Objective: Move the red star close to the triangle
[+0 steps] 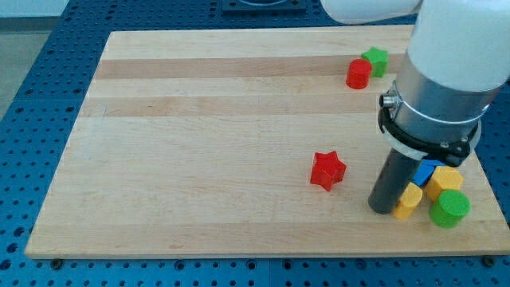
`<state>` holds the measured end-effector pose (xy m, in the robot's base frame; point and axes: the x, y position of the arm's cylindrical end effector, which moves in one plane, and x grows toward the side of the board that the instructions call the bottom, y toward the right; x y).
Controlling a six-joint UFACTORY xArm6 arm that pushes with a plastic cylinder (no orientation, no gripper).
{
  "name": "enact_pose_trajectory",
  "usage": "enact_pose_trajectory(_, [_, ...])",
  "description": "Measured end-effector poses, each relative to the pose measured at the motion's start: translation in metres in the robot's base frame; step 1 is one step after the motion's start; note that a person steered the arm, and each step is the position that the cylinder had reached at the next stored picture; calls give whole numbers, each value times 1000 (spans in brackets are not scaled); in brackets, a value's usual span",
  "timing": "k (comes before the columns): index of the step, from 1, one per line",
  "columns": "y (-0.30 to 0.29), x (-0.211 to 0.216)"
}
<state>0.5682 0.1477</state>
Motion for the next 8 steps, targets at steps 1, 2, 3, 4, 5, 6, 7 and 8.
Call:
enact_pose_trajectory(1, [-2, 7])
enact_pose_trajectory(2, [-43, 18])
enact_pose_trajectory(3, [-100, 19])
enact_pose_trajectory(4, [-135, 2])
enact_pose_trajectory(5, [-141, -23])
enact_pose_trajectory(6, [-133, -41])
enact_pose_trajectory(7, [-111, -46])
enact_pose_trajectory(8, [-82, -46])
